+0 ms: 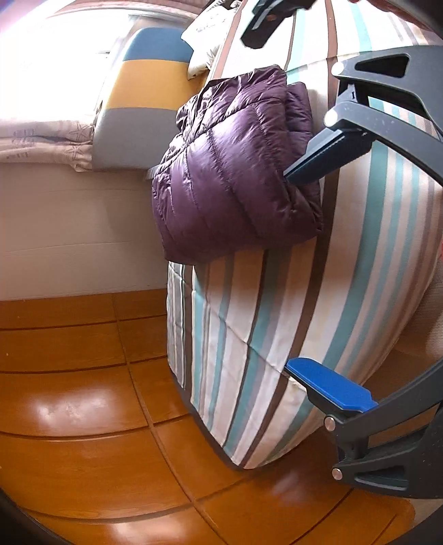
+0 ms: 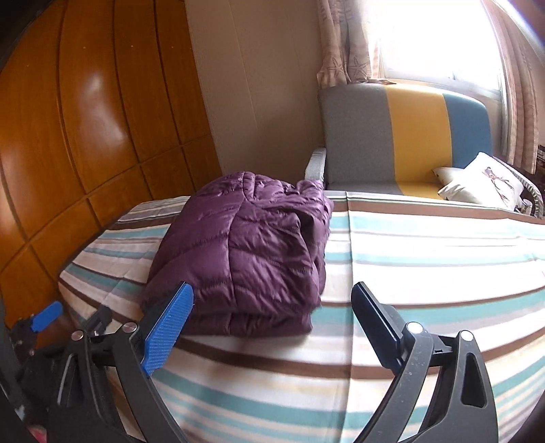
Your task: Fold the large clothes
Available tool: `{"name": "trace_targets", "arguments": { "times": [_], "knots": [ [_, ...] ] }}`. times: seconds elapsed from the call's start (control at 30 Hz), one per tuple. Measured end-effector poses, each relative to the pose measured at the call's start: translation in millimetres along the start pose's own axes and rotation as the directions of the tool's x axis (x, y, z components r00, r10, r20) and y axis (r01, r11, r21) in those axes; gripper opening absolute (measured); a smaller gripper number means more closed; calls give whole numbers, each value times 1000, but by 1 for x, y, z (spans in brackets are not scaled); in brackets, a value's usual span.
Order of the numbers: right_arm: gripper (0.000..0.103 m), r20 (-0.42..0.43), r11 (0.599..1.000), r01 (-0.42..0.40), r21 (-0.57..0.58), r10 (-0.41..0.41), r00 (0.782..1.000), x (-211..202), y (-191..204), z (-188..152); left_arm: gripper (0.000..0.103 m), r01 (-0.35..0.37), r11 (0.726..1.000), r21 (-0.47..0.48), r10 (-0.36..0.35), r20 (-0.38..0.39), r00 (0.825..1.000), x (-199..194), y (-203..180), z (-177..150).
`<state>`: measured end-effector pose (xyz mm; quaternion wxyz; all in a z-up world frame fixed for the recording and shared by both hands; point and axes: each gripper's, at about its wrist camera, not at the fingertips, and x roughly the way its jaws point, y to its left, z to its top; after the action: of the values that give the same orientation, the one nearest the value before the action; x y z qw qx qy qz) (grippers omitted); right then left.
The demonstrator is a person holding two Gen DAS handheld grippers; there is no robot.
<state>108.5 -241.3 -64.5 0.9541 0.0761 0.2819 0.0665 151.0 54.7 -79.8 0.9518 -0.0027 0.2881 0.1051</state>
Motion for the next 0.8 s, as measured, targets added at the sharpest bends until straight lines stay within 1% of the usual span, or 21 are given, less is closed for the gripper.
{"name": "trace_targets", "arguments": {
  "times": [0.1, 0.2, 0.4, 0.8],
  "knots": [
    [94, -3, 1000, 7, 0, -7, 1000, -6, -1, -9, 101, 0, 1000, -24, 0, -1, 1000, -4, 4, -3],
    [94, -4, 1000, 3, -3, -3, 1000, -9, -1, -14, 101, -5, 1000, -16, 5, 14, 1000, -8, 2, -5],
    [94, -2, 1000, 7, -14, -7, 1000, -11, 1, -16, 101, 2, 1000, -12, -2, 38, 999, -17, 1, -5],
    [94, -11, 1000, 2, -14, -2, 1000, -9, 3, -18, 101, 26, 1000, -7, -25, 42, 999, -26, 0, -6]
  ]
}}
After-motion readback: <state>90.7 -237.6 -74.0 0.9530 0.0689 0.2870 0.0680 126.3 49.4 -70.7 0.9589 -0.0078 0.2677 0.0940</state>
